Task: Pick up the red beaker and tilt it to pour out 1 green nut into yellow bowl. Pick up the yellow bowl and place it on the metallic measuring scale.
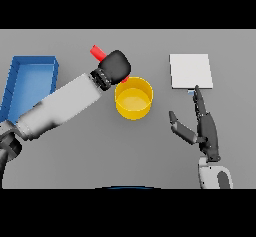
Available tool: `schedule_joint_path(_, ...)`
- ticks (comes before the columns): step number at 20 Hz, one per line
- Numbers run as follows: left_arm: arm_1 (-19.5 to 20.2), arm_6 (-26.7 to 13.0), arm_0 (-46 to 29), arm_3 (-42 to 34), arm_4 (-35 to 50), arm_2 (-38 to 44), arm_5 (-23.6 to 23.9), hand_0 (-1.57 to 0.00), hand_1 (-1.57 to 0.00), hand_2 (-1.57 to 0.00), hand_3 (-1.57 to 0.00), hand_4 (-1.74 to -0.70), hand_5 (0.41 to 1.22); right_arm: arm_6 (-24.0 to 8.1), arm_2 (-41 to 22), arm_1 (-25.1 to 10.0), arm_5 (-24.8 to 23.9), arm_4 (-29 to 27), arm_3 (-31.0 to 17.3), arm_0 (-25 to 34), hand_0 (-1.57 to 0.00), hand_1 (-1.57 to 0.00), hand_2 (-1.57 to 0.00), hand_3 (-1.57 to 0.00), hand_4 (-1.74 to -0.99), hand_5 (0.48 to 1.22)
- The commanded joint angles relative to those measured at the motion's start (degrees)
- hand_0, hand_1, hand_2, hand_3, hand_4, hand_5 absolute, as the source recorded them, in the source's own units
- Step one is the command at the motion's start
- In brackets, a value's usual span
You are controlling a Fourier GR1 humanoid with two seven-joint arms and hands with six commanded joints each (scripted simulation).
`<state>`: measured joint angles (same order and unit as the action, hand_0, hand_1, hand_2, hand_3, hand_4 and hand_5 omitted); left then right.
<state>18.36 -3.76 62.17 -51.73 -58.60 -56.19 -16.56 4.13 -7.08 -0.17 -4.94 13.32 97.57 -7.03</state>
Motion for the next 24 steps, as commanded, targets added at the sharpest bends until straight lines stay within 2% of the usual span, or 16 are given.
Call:
schedule_joint_path(1, -0.1, 0.2, 0.9, -0.4, -0.7, -1.0, -0.9, -1.57, -1.57, -1.57, -1.54, -1.74, 1.22, 0.2, 0.3, -0.3, 0.1, -0.1, 0.0, 0.2, 0.0, 0.0, 0.0, 0.0, -1.291, 0.631)
schedule_joint_path(3, -0.6, 0.8, 2.3, 0.8, -2.3, -3.4, -0.9, -1.57, -1.57, -1.57, -1.55, -1.74, 1.221, 0.4, 0.3, -0.1, -0.8, 0.7, -1.1, 0.2, 0.0, 0.0, 0.0, 0.0, -1.286, 0.618)
schedule_joint_path(6, -0.8, 1.9, 4.7, 1.9, -3.7, -5.8, -1.0, -1.57, -1.57, -1.57, -1.56, -1.74, 1.221, -0.7, -0.1, -0.3, -1.2, 1.9, -0.2, 0.7, 0.0, 0.0, 0.0, 0.0, -1.276, 0.593)
schedule_joint_path(7, -1.0, 2.2, 5.7, 3.7, -4.5, -6.8, -0.6, -1.57, -1.57, -1.57, -1.56, -1.74, 1.221, -0.2, -0.4, -0.1, -1.3, 2.2, -0.3, 0.2, 0.0, 0.0, 0.0, 0.0, -1.27, 0.588)
schedule_joint_path(10, -2.6, 3.7, 8.8, 6.7, -6.3, -9.9, -2.1, -1.57, -1.57, -1.57, -1.57, -1.74, 1.221, -0.5, -0.5, -0.4, -2.0, 3.4, -0.1, 0.0, 0.0, 0.0, 0.0, 0.0, -1.236, 0.582)
schedule_joint_path(12, -2.2, 5.8, 10.1, 6.2, -7.2, -12.2, -2.9, -1.57, -1.57, -1.57, -1.57, -1.74, 1.221, -0.2, -0.3, -0.3, -2.2, 3.3, -0.6, 0.3, 0.0, 0.0, 0.0, 0.0, -1.216, 0.585)
schedule_joint_path(16, -3.4, 7.5, 12.5, 8.5, -9.2, -15.8, -0.5, -1.57, -1.57, -1.57, -1.57, -1.73, 1.221, 0.8, -0.3, -0.7, -2.1, 3.5, -0.7, 0.2, 0.0, 0.0, 0.0, 0.0, -1.21, 0.592)
schedule_joint_path(20, -2.0, 9.7, 15.9, 8.6, -9.0, -17.1, -1.0, -1.57, -1.57, -1.57, -1.57, -1.73, 1.221, 0.4, -0.4, -0.7, -2.5, 4.1, -1.2, 0.7, 0.0, 0.0, 0.0, 0.0, -1.206, 0.592)
schedule_joint_path(22, -0.4, 10.7, 18.5, 8.8, -7.4, -15.5, -0.4, -1.57, -1.57, -1.57, -1.57, -1.73, 1.221, 2.0, -0.7, -0.5, -2.3, 3.9, -1.1, -0.2, 0.0, 0.0, 0.0, 0.0, -1.209, 0.592)
schedule_joint_path(23, 0.3, 10.9, 20.1, 9.9, -6.8, -14.5, 1.0, -1.57, -1.57, -1.57, -1.49, -1.73, 1.221, 2.5, -0.6, -0.5, -2.4, 4.0, -0.9, -0.6, 0.0, 0.0, 0.0, 0.0, -1.203, 0.592)
schedule_joint_path(24, 1.2, 10.8, 22.1, 11.0, -6.1, -13.3, 1.4, -1.57, -1.57, -1.4, -1.51, -1.68, 1.221, 2.2, -0.9, -0.2, -2.7, 4.2, -0.8, -0.3, 0.0, 0.0, 0.0, 0.0, -1.201, 0.592)
